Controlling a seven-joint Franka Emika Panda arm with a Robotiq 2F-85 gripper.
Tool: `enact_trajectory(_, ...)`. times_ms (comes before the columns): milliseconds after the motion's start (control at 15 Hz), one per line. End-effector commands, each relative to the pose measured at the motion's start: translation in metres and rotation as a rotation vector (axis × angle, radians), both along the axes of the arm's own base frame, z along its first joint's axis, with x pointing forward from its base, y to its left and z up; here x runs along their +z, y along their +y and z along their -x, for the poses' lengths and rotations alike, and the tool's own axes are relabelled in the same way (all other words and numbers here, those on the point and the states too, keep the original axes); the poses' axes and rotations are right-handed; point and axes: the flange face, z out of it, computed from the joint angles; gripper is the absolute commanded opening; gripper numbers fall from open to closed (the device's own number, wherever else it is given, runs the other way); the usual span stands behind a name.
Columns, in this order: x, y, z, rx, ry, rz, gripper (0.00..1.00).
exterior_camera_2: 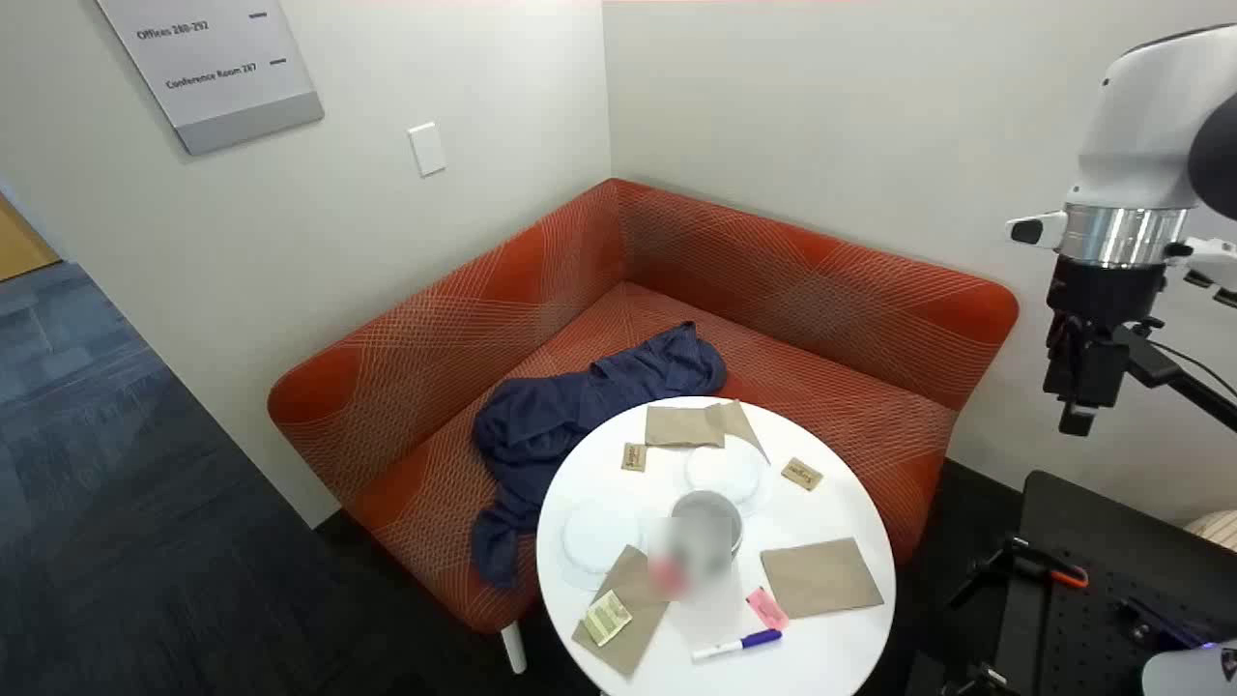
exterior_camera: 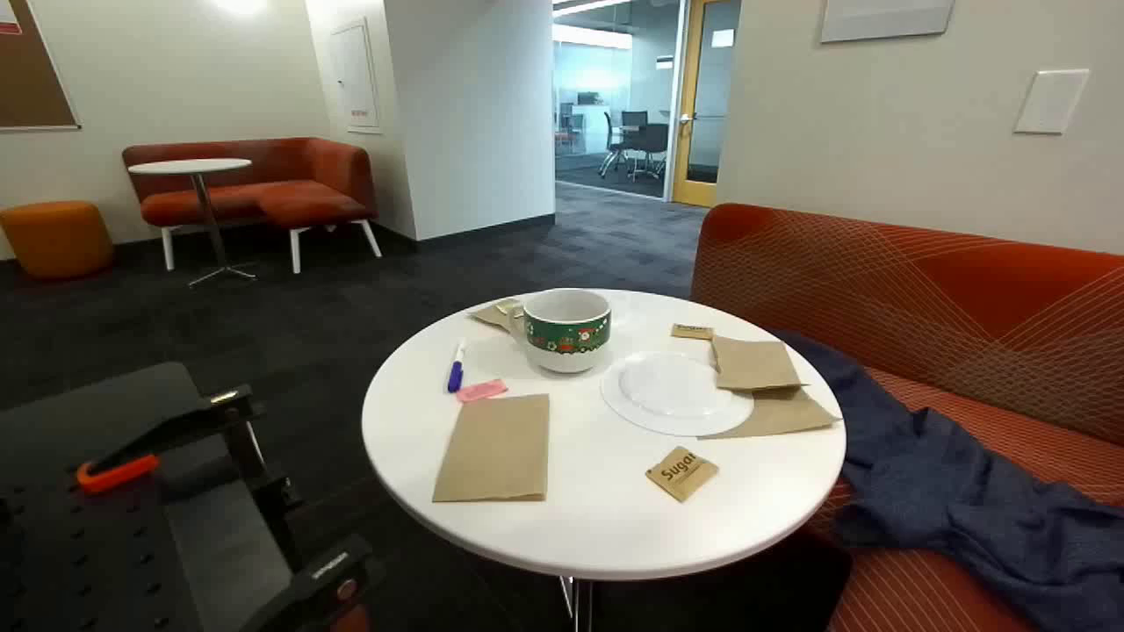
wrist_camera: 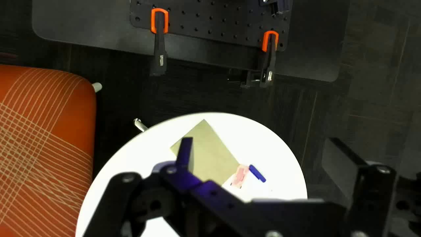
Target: Place the marker in the mug
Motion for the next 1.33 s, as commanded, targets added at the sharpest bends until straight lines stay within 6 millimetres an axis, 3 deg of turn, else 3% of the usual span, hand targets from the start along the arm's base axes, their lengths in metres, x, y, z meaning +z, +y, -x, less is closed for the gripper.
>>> enact_trajectory(0,0.001,0.0,0.0,0.0,0.001,0.0,1.0)
enact_trajectory(533,0.002,0.006,-0.004,0.011,-0.004,0.017,1.0)
enact_trajectory(867,0.004,0.063,-0.017,0.107,-0.035,0.125,1.0)
enact_trajectory(1267,-0.015,0.157,-0.037,0.227,-0.149,0.24,1.0)
